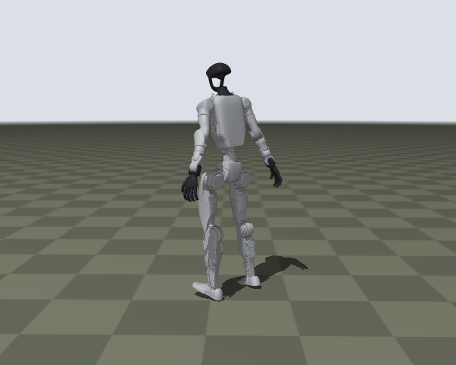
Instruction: In place motions
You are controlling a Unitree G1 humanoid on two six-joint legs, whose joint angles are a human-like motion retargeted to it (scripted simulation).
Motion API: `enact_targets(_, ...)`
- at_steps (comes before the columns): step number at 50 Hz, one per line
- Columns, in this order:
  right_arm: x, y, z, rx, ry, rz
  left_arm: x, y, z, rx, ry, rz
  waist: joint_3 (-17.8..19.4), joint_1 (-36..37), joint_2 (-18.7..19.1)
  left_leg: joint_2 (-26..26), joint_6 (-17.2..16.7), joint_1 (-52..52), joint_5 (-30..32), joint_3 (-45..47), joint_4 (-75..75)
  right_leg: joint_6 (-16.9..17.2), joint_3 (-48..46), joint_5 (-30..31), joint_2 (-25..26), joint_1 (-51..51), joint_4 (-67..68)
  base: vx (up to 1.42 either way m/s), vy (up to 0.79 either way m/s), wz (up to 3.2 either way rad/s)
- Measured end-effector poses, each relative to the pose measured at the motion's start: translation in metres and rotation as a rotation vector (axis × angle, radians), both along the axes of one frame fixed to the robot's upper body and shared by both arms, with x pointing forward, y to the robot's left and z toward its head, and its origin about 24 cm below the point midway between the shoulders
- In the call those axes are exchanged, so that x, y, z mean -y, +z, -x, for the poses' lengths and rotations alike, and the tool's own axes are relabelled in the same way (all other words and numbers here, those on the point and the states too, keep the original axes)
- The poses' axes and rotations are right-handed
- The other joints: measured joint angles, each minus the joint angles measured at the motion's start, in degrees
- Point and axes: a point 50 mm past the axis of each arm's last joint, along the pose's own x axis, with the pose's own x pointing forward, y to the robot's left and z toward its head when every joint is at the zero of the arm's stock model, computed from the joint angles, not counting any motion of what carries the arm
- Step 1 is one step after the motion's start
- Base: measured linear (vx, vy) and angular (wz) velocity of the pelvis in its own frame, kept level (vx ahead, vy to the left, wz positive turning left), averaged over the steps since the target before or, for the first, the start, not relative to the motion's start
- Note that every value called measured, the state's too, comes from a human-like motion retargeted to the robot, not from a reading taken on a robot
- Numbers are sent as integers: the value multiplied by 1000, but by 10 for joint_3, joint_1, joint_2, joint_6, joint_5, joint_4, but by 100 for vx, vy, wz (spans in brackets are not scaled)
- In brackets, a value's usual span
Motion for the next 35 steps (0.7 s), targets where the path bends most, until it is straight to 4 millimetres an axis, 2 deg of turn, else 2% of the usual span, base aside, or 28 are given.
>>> enact_targets(4, -28, -10, -4, 6, 60, -86, 41, -22, -13, 34, 25, 117, -20, -14, 20, 11, -6, 13, -6, 13, -3, -9, 18, -4, 14, -4, 4, -10, 8, -43)
enact_targets(10, -55, -18, -19, -32, 249, -163, 115, -48, -45, 76, 22, 349, -20, -36, 53, 27, -18, 37, -13, 28, -10, -22, 38, -7, 35, 1, 5, -21, 7, -26)
enact_targets(15, -88, -24, -34, -8, 404, -255, 156, -55, -67, 73, -167, 516, -23, -32, 62, 37, -27, 41, -19, 30, -2, -32, 43, -8, 46, 6, 2, -13, -3, -5)
enact_targets(20, -116, -26, -39, 66, 481, -312, 156, -54, -86, 85, -419, 450, -44, -7, 53, 46, -41, 35, -14, 22, 4, -38, 44, -10, 53, 11, -1, 2, -15, 19)
enact_targets(24, -118, -27, -35, 17, 646, -367, 143, -52, -94, 63, -538, 381, -60, 10, 46, 51, -45, 21, -7, 10, 7, -43, 45, -17, 61, 6, 4, 4, -11, 45)
enact_targets(28, -107, -26, -39, -54, 862, -358, 136, -50, -101, 79, -512, 365, -64, 3, 39, 50, -39, -11, 7, -17, 22, -40, 40, -22, 58, -3, 9, -3, -7, 77)
enact_targets(30, -101, -25, -40, -82, 915, -339, 133, -50, -103, 87, -478, 355, -66, 4, 34, 44, -35, -32, 14, -26, 36, -39, 29, -23, 51, -3, 5, -4, -2, 72)
enact_targets(32, -96, -25, -39, -91, 904, -330, 132, -49, -105, 98, -447, 344, -65, 12, 30, 38, -46, -53, 20, -31, 57, -37, 20, -24, 44, -3, 2, 1, -1, 68)
enact_targets(35, -91, -24, -34, -85, 817, -329, 131, -49, -105, 104, -401, 326, -57, 32, 25, 32, -57, -69, 23, 14, 81, -37, 2, -26, 32, 1, 2, 5, 3, 62)
